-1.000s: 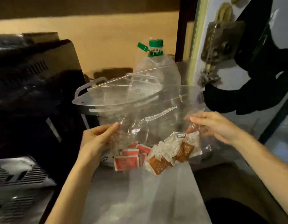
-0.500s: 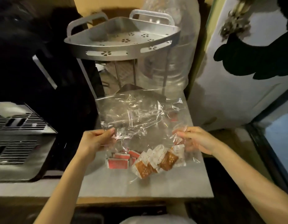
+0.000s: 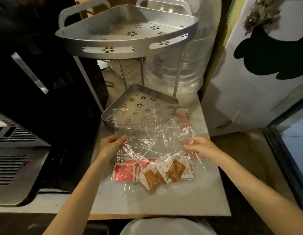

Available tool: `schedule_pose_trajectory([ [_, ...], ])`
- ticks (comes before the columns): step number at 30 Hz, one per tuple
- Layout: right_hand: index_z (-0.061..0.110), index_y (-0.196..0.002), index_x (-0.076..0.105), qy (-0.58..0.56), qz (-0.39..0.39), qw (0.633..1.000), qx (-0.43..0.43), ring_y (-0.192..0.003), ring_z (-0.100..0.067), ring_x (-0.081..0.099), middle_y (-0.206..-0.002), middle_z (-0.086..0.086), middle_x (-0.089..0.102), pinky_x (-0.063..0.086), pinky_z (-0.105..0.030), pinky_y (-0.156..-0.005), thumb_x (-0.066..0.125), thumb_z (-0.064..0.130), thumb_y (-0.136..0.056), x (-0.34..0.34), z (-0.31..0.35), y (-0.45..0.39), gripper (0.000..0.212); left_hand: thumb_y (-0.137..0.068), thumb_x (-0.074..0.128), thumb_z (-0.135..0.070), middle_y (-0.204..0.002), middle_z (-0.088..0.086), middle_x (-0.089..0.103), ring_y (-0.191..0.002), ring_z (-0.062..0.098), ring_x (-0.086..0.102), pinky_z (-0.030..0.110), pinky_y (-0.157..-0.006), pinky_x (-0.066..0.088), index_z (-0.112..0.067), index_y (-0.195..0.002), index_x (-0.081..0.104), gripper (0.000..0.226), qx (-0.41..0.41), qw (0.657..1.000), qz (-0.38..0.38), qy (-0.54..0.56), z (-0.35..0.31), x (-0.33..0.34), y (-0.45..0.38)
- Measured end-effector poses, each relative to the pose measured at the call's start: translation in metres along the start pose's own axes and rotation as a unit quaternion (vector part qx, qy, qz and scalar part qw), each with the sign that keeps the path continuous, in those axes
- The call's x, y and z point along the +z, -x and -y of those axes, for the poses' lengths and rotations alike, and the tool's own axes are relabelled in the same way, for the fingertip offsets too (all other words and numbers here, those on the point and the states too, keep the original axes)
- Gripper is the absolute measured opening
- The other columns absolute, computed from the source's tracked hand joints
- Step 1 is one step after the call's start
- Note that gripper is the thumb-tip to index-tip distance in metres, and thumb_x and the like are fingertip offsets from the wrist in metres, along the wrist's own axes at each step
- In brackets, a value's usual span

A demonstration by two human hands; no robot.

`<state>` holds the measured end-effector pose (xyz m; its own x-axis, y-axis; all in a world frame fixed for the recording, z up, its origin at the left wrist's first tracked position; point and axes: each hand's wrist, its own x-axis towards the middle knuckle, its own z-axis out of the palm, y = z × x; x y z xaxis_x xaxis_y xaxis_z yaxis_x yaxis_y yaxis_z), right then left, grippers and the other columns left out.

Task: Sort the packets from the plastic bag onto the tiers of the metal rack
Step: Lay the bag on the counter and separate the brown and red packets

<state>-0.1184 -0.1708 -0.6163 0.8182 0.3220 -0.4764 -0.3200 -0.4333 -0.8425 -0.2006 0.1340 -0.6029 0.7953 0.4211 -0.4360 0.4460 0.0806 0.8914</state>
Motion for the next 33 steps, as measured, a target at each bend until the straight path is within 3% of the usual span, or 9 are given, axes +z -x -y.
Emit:
schedule_pose_trajectory([
  [3,0.013,-0.106,0.062,0.042,-0.007,0.999,-0.011,-0.079,-0.014,0.07,-0.087,0.001,0.073,0.056,-0.025,-0.065,0.075,0.011,-0.073,-0.002,0.006,-0.006,0.035,-0.075,0.073,-0.03,-0.084,0.01,0.074,-0.077,0.027,0.071,0.039,-0.076,0.056,-0.009,-0.092,0.069,0.027,-0.012,1.0,0.004,-0.004,0.003,0.002,-0.005],
  [5,0.014,-0.115,0.054,0.106,-0.011,0.994,-0.018,-0.082,-0.02,0.069,-0.095,-0.005,0.07,0.057,-0.033,-0.066,0.079,0.017,-0.069,-0.004,0.014,-0.011,0.052,-0.075,0.072,-0.031,-0.079,0.006,0.075,-0.073,0.024,0.072,0.034,-0.067,0.057,-0.01,-0.094,0.067,0.029,-0.023,1.0,0.008,0.003,0.003,0.003,-0.008],
  [9,0.02,-0.121,0.044,0.154,-0.121,0.979,-0.049,-0.068,0.0,0.057,-0.081,0.015,0.058,0.042,-0.014,-0.047,0.08,0.043,-0.061,-0.006,0.032,-0.018,0.074,-0.064,0.075,-0.043,-0.085,0.002,0.075,-0.075,0.018,0.072,0.027,-0.06,0.055,-0.016,-0.102,0.062,0.049,-0.036,0.998,0.034,0.044,-0.002,0.009,-0.005],
  [12,0.014,-0.132,0.037,0.201,-0.182,0.957,-0.099,-0.094,-0.014,0.059,-0.103,0.006,0.063,0.049,-0.031,-0.075,0.075,0.058,-0.052,-0.008,0.043,-0.025,0.099,-0.051,0.079,-0.05,-0.103,0.003,0.071,-0.088,0.019,0.07,0.037,-0.077,0.056,-0.022,-0.111,0.057,0.069,-0.026,0.998,0.036,0.047,-0.006,0.011,-0.005],
  [16,0.013,-0.139,0.03,0.34,-0.213,0.901,-0.162,-0.131,-0.03,0.028,-0.142,-0.012,0.037,0.034,-0.045,-0.102,0.074,0.052,-0.064,-0.003,0.051,-0.034,0.095,-0.06,0.08,-0.039,-0.127,-0.001,0.055,-0.106,0.017,0.06,0.035,-0.089,0.051,-0.027,-0.133,0.035,0.087,0.067,0.996,-0.048,-0.018,-0.009,0.014,-0.004],
  [21,0.014,-0.141,0.029,0.398,-0.136,0.87,-0.259,-0.141,-0.023,0.011,-0.154,-0.006,0.021,0.017,-0.043,-0.114,0.067,0.05,-0.074,0.012,0.07,-0.046,0.086,-0.063,0.079,-0.034,-0.118,-0.008,0.053,-0.097,0.007,0.056,0.023,-0.083,0.048,-0.025,-0.135,0.031,0.087,0.123,0.983,-0.08,-0.112,-0.009,0.017,0.001],
  [25,0.021,-0.145,0.019,0.4,-0.034,0.868,-0.293,-0.143,-0.021,0.007,-0.157,-0.005,0.014,0.006,-0.041,-0.117,0.067,0.045,-0.074,0.031,0.101,-0.066,0.089,-0.065,0.079,-0.022,-0.122,0.005,0.058,-0.1,0.026,0.062,0.048,-0.085,0.053,-0.021,-0.136,0.031,0.086,0.052,0.997,-0.038,-0.038,-0.003,0.017,0.002],
  [29,0.023,-0.146,0.014,0.416,0.066,0.869,-0.258,-0.142,-0.024,0.012,-0.156,-0.004,0.016,0.014,-0.041,-0.114,0.073,0.043,-0.07,0.048,0.142,-0.094,0.099,-0.074,0.072,-0.015,-0.114,0.004,0.06,-0.09,0.016,0.064,0.026,-0.068,0.055,-0.019,-0.139,0.027,0.079,0.064,0.997,-0.021,-0.046,0.0,0.018,0.001],
  [33,0.025,-0.144,0.021,0.405,0.192,0.878,-0.166,-0.133,-0.022,0.036,-0.149,-0.001,0.034,0.031,-0.038,-0.11,0.078,0.046,-0.063,0.051,0.175,-0.115,0.101,-0.077,0.07,-0.014,-0.107,0.001,0.061,-0.093,0.019,0.065,0.027,-0.068,0.055,-0.026,-0.138,0.028,0.075,0.088,0.994,-0.016,-0.061,0.001,0.019,-0.001],
])
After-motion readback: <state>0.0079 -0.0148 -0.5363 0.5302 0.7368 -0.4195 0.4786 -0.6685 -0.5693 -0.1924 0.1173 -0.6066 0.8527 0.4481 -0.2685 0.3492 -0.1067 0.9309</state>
